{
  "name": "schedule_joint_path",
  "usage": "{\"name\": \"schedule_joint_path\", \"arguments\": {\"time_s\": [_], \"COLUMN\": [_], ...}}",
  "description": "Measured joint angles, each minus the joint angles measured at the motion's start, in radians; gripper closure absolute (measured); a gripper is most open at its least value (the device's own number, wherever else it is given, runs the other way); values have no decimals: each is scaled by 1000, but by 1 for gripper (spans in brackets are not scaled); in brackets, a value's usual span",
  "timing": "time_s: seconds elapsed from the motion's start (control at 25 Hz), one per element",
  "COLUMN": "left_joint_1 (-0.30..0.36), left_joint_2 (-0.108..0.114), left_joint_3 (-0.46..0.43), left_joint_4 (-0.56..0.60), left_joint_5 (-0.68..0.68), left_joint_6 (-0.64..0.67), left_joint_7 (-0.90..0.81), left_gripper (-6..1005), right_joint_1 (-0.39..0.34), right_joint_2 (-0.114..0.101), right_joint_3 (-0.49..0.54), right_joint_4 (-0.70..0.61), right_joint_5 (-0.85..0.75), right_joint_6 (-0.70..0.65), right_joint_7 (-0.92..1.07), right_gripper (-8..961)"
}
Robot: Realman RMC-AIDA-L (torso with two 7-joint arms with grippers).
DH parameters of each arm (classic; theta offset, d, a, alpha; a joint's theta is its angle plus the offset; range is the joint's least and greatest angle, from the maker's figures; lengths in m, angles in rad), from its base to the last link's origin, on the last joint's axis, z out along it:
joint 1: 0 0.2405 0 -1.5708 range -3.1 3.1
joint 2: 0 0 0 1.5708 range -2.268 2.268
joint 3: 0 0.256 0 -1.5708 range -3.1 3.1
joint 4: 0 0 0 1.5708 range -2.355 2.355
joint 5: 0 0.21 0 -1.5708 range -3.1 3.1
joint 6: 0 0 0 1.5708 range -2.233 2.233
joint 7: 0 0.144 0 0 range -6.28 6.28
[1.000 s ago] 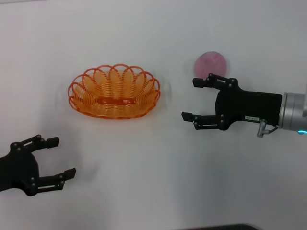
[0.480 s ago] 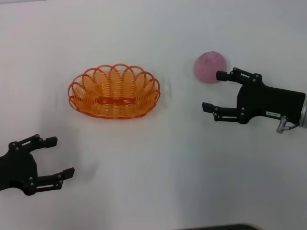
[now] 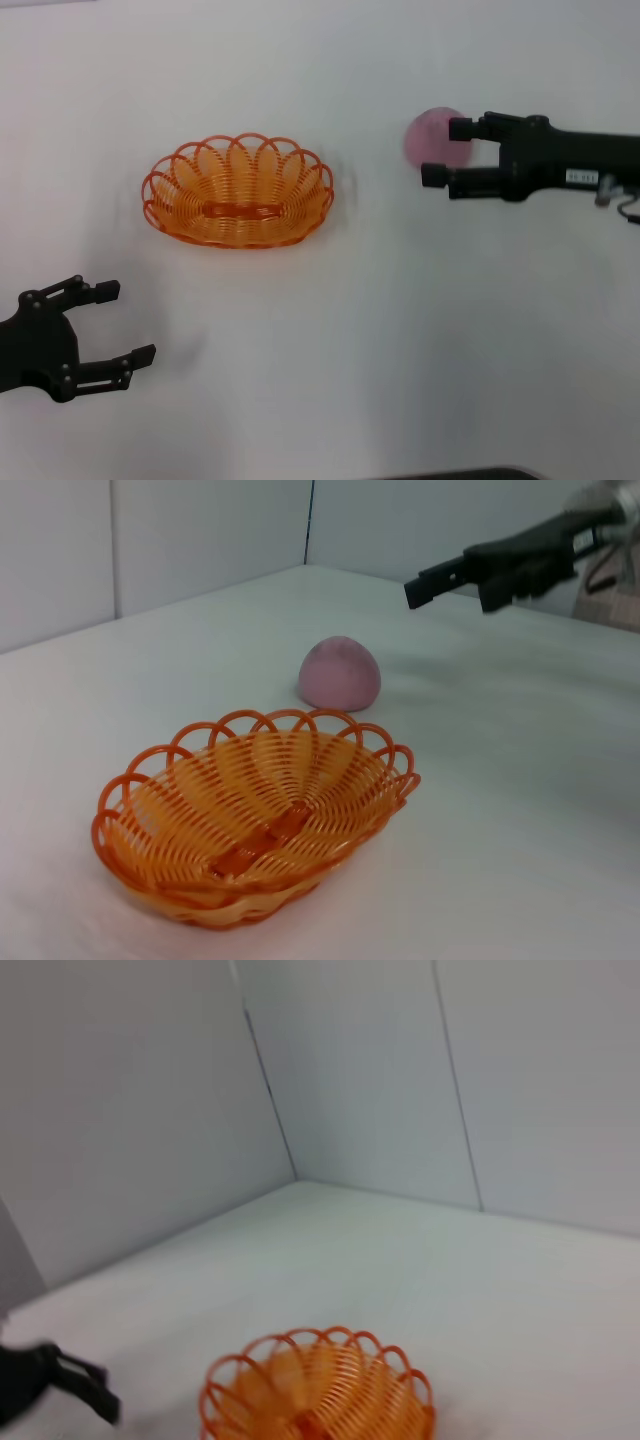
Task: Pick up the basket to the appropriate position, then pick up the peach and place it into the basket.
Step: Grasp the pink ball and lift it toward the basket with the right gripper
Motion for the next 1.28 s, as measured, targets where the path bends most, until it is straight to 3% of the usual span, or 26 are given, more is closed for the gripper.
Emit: {"name": "schedule_joint_path", "arguments": {"time_s": [0.24, 0.52, 0.68, 1.0, 1.28], "left_joint_1": [0, -3, -3, -4, -6], "left_joint_2": [0, 0, 0, 0, 0], "left_joint_3": [-1, -2, -2, -2, -1], "left_joint_4": [2, 2, 2, 2, 2], "left_joint_5": [-4, -3, -3, -1, -1], "left_joint_6": [1, 0, -1, -1, -2], "left_joint_7": [0, -1, -1, -2, -2], "left_gripper": [100, 100, 105, 107, 107], "right_joint_1": [90, 154, 233, 383, 415], "right_joint_2": [-8, -11, -11, 12, 18], "right_joint_3": [-25, -29, -23, -54, -157], "right_joint_4": [-155, -299, -363, -414, -408], "right_joint_5": [-186, -301, -470, -798, -846], "right_joint_6": [4, -54, -56, -87, -74], "right_joint_7": [462, 702, 893, 1038, 1128], "right_gripper": [8, 7, 7, 8, 7]}}
